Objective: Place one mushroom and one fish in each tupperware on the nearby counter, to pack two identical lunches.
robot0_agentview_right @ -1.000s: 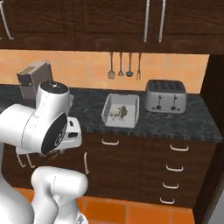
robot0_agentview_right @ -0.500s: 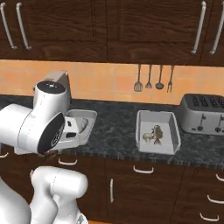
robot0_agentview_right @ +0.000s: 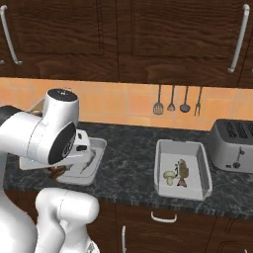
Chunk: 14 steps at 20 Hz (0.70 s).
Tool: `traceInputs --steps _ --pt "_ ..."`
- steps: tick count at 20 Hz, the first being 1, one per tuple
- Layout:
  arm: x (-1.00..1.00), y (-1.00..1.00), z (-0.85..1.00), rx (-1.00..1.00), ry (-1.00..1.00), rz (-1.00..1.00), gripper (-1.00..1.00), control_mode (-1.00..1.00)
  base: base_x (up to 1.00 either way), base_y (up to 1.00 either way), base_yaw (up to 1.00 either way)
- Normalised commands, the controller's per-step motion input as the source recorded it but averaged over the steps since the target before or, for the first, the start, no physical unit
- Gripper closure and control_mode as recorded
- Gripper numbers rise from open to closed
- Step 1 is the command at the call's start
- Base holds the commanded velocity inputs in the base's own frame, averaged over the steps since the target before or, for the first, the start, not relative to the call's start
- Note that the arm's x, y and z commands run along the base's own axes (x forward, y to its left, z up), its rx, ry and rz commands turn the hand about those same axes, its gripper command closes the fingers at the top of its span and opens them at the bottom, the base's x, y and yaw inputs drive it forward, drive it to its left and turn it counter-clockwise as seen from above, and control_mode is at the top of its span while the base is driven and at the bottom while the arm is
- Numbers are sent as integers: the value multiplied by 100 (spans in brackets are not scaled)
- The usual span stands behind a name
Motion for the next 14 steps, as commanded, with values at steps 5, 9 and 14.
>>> traceInputs --steps 5,9,14 --pt "92 57 -53 0 0 0 100 -100 0 0 0" --pt "100 35 -43 0 2 -1 100 -100 0 0 0" --pt "100 15 -25 0 2 -5 100 -100 0 0 0"
